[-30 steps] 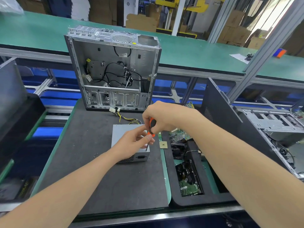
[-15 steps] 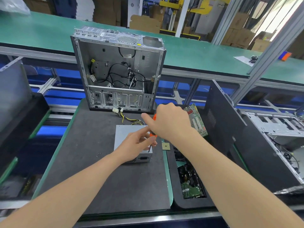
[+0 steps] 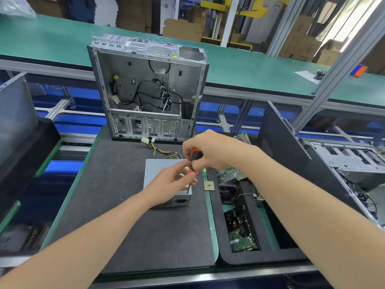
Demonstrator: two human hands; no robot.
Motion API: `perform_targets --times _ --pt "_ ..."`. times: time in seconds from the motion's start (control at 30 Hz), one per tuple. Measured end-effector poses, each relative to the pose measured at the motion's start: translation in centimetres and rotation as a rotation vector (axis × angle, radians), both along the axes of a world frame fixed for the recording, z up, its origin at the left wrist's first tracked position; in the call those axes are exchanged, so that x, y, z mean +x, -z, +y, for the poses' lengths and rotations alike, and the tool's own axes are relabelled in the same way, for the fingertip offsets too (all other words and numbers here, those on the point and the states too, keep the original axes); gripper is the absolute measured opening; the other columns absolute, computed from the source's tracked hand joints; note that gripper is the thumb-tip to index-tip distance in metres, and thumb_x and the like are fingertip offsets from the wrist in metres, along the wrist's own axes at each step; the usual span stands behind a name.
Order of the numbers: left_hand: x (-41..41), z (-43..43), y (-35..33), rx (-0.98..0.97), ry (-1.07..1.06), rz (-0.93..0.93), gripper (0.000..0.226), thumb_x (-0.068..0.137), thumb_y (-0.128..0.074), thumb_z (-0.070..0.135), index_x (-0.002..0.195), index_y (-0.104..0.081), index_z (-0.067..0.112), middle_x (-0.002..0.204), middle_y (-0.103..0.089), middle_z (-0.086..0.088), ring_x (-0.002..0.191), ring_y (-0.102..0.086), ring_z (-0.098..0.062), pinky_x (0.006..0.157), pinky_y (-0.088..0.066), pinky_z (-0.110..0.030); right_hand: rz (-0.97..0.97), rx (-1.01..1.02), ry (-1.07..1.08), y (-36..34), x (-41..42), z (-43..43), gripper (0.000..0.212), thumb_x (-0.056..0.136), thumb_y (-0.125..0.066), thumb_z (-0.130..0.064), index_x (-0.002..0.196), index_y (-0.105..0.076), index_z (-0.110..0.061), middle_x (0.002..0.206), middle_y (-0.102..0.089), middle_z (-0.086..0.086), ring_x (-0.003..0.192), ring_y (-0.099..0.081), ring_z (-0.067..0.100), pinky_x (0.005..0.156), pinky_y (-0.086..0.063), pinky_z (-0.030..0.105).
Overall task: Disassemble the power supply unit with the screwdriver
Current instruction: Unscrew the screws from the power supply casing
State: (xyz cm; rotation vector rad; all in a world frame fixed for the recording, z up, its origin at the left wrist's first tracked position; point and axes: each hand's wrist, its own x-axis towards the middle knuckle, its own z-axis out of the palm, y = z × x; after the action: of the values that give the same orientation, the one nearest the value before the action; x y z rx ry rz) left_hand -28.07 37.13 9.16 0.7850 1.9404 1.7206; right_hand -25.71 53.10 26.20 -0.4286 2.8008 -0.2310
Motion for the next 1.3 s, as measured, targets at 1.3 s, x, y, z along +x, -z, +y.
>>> perform_targets --times 1.3 --pt "-0.3 0.2 0.8 -0.104 0.014 0.077 0.032 0.095 -0.061 0.061 0.123 -0.062 0.046 0.104 -0.077 0.005 0.098 -0.074 -0.018 0.093 -0.061 -0.047 0.011 0.073 -0.071 0.0 0.7 -0.7 0.018 0.084 -0.070 -0.021 0.101 -0.065 -0.027 0.096 -0.054 -0.006 0.095 -0.054 0.017 0.077 -0.053 0.037"
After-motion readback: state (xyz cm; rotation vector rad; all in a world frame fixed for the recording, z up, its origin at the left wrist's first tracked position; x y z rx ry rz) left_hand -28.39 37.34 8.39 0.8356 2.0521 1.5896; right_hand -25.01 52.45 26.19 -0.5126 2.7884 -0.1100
